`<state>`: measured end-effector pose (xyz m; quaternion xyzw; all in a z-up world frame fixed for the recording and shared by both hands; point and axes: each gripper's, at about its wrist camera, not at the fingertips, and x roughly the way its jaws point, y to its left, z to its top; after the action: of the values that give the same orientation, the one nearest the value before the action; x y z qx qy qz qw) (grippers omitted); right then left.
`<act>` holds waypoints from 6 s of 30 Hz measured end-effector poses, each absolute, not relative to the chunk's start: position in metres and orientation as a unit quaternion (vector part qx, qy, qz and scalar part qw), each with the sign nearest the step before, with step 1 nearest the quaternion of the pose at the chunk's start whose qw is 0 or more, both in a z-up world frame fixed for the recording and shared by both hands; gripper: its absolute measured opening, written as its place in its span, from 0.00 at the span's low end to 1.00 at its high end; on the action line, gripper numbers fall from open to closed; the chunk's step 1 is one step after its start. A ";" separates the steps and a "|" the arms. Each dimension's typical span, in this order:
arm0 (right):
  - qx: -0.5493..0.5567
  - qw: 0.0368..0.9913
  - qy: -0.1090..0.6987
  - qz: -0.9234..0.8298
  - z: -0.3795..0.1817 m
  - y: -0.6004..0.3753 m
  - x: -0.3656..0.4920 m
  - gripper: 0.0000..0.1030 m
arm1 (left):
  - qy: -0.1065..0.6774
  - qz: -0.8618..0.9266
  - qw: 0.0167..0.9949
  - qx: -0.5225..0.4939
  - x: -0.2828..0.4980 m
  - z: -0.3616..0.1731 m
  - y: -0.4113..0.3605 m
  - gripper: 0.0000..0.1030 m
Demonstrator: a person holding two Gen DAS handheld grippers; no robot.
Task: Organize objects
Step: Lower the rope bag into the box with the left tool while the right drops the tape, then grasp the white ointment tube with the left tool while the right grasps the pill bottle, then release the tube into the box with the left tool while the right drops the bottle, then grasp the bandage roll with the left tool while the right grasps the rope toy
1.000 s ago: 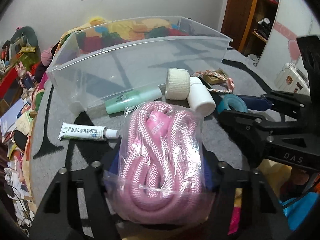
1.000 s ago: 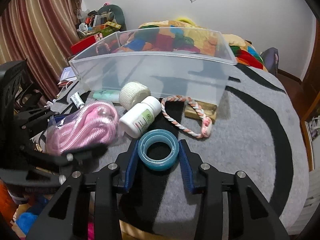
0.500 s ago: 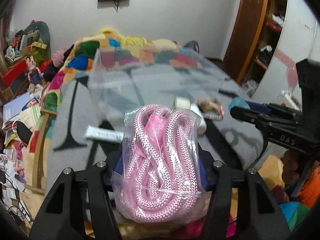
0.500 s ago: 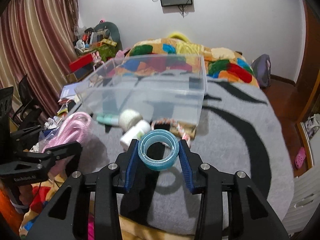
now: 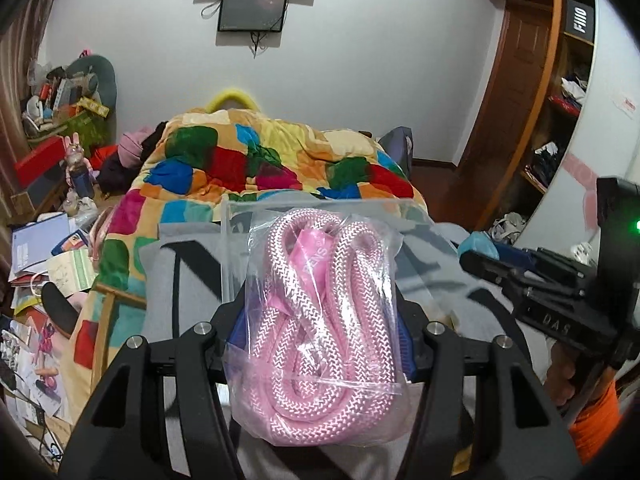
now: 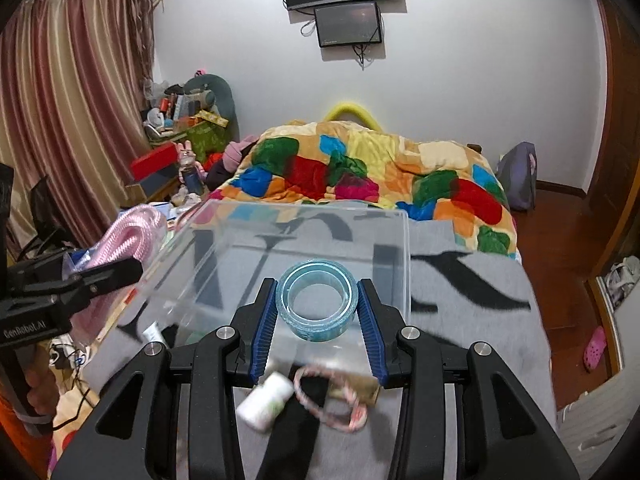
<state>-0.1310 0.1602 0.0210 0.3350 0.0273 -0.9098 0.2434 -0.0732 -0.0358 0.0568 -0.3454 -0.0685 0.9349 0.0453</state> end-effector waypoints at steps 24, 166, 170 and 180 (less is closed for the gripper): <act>0.431 0.249 0.091 -0.863 -0.022 0.124 -0.185 0.36 | -0.036 0.896 0.047 -0.440 -0.168 0.018 -0.023 0.55; 0.418 0.239 0.013 -0.876 -0.057 0.206 -0.089 0.14 | -0.026 0.878 0.101 -0.467 -0.093 -0.044 0.058 0.25; 0.403 0.252 0.005 -0.880 -0.041 0.209 -0.085 0.14 | -0.028 0.884 0.105 -0.454 -0.087 -0.036 0.055 0.25; 0.361 0.272 -0.014 -0.892 -0.005 0.205 -0.082 0.14 | -0.054 0.910 0.122 -0.393 -0.060 0.019 0.034 0.25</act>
<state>-0.0820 0.2050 -0.0047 0.3613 -0.0140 -0.8919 0.2716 -0.0603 0.0338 0.0193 -0.3928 -0.0536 0.9100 0.1217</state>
